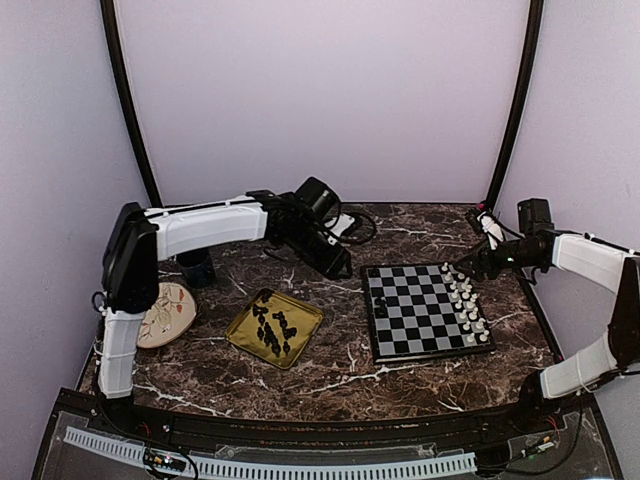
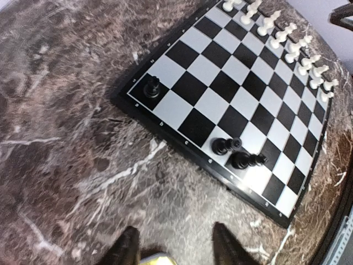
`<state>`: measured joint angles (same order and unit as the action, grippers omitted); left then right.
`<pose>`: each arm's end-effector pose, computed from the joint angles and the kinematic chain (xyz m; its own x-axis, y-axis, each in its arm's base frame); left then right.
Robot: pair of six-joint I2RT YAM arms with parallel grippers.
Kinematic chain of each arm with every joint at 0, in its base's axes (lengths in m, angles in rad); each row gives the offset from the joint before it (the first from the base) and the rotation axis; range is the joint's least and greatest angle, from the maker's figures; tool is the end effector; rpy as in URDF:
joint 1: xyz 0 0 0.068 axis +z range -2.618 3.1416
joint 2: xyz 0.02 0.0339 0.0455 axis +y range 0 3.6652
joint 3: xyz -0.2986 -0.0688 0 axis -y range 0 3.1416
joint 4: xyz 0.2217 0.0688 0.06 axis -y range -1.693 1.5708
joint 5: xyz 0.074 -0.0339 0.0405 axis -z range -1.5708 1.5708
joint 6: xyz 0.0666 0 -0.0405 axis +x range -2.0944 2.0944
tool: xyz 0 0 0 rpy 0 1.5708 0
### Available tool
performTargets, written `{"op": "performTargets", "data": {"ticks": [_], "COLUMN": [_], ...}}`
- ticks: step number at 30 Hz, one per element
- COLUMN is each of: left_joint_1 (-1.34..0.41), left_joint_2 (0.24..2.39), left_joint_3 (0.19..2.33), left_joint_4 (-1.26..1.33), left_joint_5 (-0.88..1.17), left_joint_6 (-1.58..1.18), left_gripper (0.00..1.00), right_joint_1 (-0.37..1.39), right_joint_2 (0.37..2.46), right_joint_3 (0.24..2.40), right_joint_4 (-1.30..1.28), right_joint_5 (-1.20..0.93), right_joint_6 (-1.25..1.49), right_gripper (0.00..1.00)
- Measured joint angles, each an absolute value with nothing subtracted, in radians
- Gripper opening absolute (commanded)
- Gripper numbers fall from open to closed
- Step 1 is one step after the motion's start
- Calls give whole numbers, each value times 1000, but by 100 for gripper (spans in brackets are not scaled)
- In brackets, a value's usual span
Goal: Set up the chess pieces on the board
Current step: Place the rook at h8, then pick up the rook from the storage box.
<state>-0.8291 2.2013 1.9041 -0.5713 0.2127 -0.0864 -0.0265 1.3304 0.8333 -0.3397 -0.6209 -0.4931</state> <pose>0.3378 -0.3895 0.2410 -0.5839 0.5124 -0.6297 0.7653 0.6063 -0.2163 0.2592 0.0319 0.2554 -0.4796 -0.3724 -0.7945 -0.6755 0.7346 0.0634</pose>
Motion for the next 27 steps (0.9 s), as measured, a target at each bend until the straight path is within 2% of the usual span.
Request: {"op": "performTargets", "data": {"ticks": [2, 7, 12, 17, 20, 23, 25, 27], "left_joint_1": [-830, -836, -833, -809, -799, -789, -787, -788], "left_joint_2": [2068, 1752, 1597, 1557, 1612, 1682, 1692, 1691], "left_joint_3": [1814, 1583, 1436, 1299, 1321, 1320, 1285, 1259], "left_joint_4": [-587, -585, -571, -574, -665, -691, -680, -679], "left_joint_5": [183, 52, -92, -157, -265, -278, -256, -208], "left_joint_6": [-78, -75, -47, -44, -87, -101, -105, -112], "left_gripper": [98, 99, 99, 99, 99, 99, 92, 73], "right_joint_1": [-27, -26, -26, -26, -26, -26, -26, -26], "right_joint_2": [1330, 1307, 1301, 1301, 1301, 1301, 1301, 1301], "right_joint_3": [836, 838, 840, 840, 840, 840, 840, 840], "right_joint_4": [-342, -344, -345, -345, -345, -345, -345, -345], "right_joint_5": [-628, -636, -636, -637, -637, -636, -636, -636], "right_joint_6": [-492, -488, -488, -488, -488, -488, -488, -488], "right_gripper": [72, 72, 71, 71, 71, 71, 72, 72]}}
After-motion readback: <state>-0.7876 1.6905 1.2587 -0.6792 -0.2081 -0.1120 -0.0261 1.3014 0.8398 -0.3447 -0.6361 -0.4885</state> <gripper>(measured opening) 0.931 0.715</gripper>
